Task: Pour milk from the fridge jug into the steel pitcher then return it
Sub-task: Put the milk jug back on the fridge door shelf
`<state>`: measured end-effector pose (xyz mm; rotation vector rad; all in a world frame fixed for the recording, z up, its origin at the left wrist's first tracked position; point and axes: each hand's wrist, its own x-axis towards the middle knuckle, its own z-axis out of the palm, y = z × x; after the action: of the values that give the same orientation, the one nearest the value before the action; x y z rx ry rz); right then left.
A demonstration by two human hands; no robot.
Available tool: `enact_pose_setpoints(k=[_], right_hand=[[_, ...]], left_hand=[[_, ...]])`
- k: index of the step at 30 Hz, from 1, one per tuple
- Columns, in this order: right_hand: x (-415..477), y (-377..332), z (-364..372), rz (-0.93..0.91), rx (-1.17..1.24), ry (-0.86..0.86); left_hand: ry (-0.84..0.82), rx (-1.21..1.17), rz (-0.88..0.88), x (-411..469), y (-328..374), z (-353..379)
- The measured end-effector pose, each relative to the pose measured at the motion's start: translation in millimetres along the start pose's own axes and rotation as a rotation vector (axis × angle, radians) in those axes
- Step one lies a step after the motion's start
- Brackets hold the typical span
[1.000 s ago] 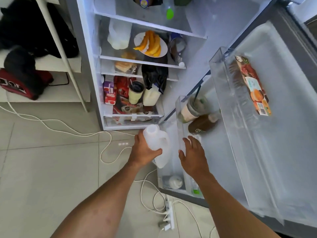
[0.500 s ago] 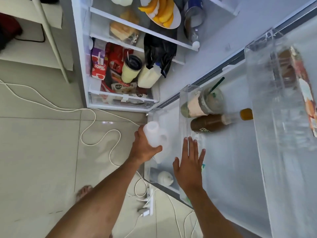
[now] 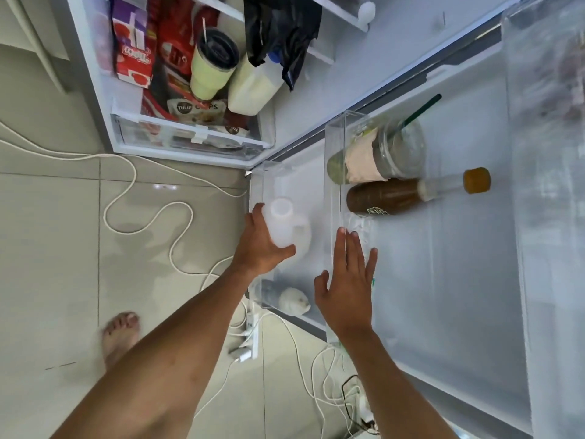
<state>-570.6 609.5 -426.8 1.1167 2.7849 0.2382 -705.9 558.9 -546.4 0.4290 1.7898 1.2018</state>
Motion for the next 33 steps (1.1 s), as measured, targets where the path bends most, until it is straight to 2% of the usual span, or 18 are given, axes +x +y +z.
enact_pose_setpoints(k=[19, 33], right_hand=[[-3.0, 10.8, 2.1, -0.028, 0.012, -0.01], [-1.4, 9.7, 5.7, 0.01, -0.011, -0.03]], left_hand=[[-0.177, 0.303, 0.199, 20.9, -22.9, 44.5], [-0.299, 0.801, 0.364, 34.7, -48.8, 69.7]])
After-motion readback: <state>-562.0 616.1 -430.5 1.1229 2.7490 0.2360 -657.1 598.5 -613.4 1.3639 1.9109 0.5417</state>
